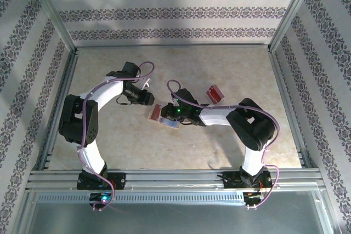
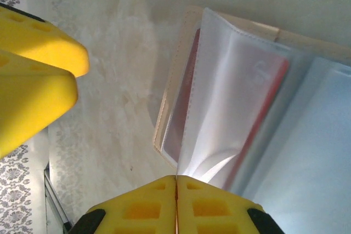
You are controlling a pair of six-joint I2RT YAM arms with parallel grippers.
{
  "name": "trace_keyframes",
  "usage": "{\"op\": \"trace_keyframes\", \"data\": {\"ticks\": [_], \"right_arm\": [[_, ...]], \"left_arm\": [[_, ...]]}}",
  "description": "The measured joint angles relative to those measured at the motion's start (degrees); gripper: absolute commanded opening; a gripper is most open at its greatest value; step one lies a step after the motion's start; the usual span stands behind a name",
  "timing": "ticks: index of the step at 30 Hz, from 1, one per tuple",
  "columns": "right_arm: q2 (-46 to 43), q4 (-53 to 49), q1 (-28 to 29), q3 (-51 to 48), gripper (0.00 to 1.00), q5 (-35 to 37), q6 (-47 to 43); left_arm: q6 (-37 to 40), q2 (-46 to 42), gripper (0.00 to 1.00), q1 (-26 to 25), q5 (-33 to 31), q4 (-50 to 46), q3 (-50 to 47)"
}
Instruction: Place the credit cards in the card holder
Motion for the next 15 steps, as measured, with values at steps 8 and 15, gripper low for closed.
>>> {"op": "trace_keyframes", "data": {"ticks": [8, 15], "right_arm": [[6.5, 0.2, 0.4, 4.7, 0.25, -1.8, -0.1], [10.4, 0.5, 0.4, 9.3, 0.33, -3.4, -0.2]], "left_arm": [[-0.2, 0.0, 0.42, 1.3, 0.0, 0.8, -1.3], [-0.2, 0.0, 0.45, 2.3, 0.0, 1.0, -1.3]]}}
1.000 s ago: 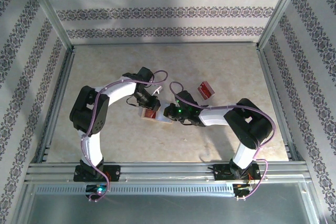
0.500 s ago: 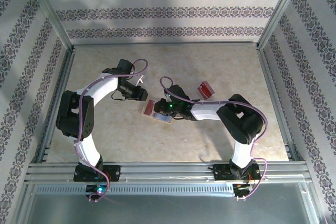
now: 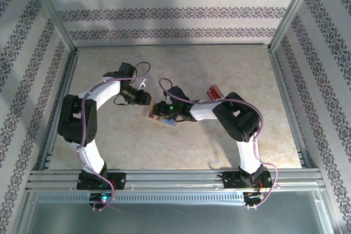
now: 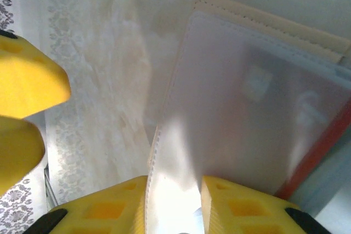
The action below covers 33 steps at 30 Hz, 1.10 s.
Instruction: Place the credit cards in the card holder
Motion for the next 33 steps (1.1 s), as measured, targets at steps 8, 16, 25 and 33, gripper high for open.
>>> {"op": "trace_keyframes", "data": {"ticks": [8, 16, 25, 33], "right_arm": [[0.6, -2.0, 0.0, 2.2, 0.37, -0.5, -1.3], [-4.0, -5.5, 0.0, 1.0, 0.38, 0.9, -3.6], [-12.5, -6.8, -0.3, -4.1, 0.38, 3.7, -5.4], [-24.4, -11.9, -2.4, -11.4, 0.42, 9.1, -8.9]], "left_arm": [[0.1, 0.0, 0.47, 0.0, -0.2, 0.1, 0.0], [0.3, -0.5, 0.44, 0.0, 0.1, 0.1, 0.0], [0.5, -0.7, 0.30, 0.0, 1.6, 0.1, 0.0], [0.7, 0.0, 0.16, -0.8, 2.7, 0.1, 0.1]]}}
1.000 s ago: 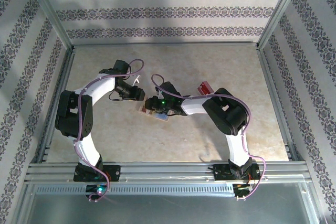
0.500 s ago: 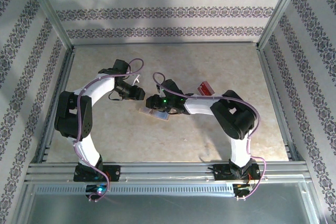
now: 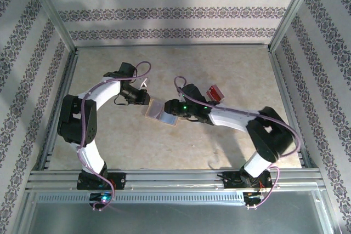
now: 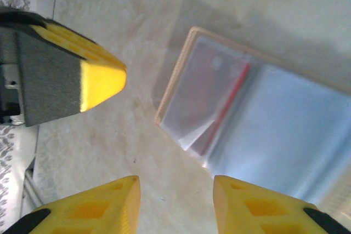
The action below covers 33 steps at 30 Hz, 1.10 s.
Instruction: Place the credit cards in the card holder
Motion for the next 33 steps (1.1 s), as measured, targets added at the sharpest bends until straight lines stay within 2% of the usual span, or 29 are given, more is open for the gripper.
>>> {"op": "trace_keyframes", "data": {"ticks": [8, 10, 14, 16, 20, 23, 28, 33], "right_arm": [[-15.3, -11.1, -4.0, -5.5, 0.52, 8.4, -5.5], [-19.4, -14.1, -5.8, -7.1, 0.57, 9.9, -6.7], [-29.2, -19.8, -10.4, -10.9, 0.80, 12.7, -8.9], [-34.6, -22.2, -13.0, -12.6, 0.97, 13.4, -10.4], [-43.6, -26.8, -20.8, -14.6, 0.98, 11.8, -13.9], [-46.1, -29.3, -27.2, -14.7, 0.98, 9.4, -16.5], [-43.5, -33.4, -32.3, -13.3, 0.98, 6.8, -21.3], [-35.7, -35.4, -33.0, -7.0, 0.98, 5.7, -27.5]], "left_arm": [[1.3, 1.3, 0.12, -4.0, -1.2, 0.0, 1.3], [1.6, 1.2, 0.13, -5.1, -1.9, 0.0, 1.3], [2.6, 0.9, 0.14, -7.6, -3.2, 0.0, 2.1], [3.3, 0.7, 0.13, -8.9, -4.2, 0.0, 3.1], [4.7, 0.5, 0.13, -12.3, -5.7, 1.4, 6.0], [5.3, 0.5, 0.13, -15.1, -6.4, 2.6, 8.8], [4.5, 2.3, 0.00, -19.1, -6.7, 4.8, 14.9], [2.5, 8.0, 0.00, -22.2, -5.8, 6.3, 21.0]]}}
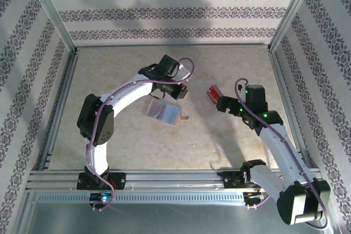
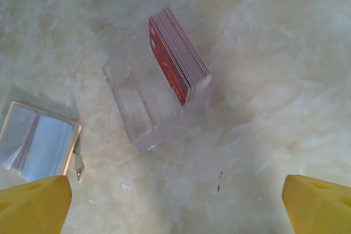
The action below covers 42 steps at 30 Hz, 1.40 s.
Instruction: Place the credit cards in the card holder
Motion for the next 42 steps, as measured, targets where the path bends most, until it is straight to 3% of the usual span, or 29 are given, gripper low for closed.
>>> {"op": "trace_keyframes", "data": {"ticks": [15, 25, 42], "right_arm": [[19.8, 0.2, -3.9, 14.1, 0.86, -3.8, -12.5], [30.6, 0.6, -4.5, 19.0, 0.79, -7.2, -17.2], [36.4, 2.7, -4.5, 19.2, 0.77, -8.5, -17.8]], "left_arm": [[-3.3, 16.8, 0.00, -7.1, 0.8, -0.3, 17.0], [-3.4, 21.6, 0.00, -7.1, -0.3, -0.8, 18.0], [-3.5, 22.1, 0.00, -6.2, -0.2, 0.9, 16.4]]}}
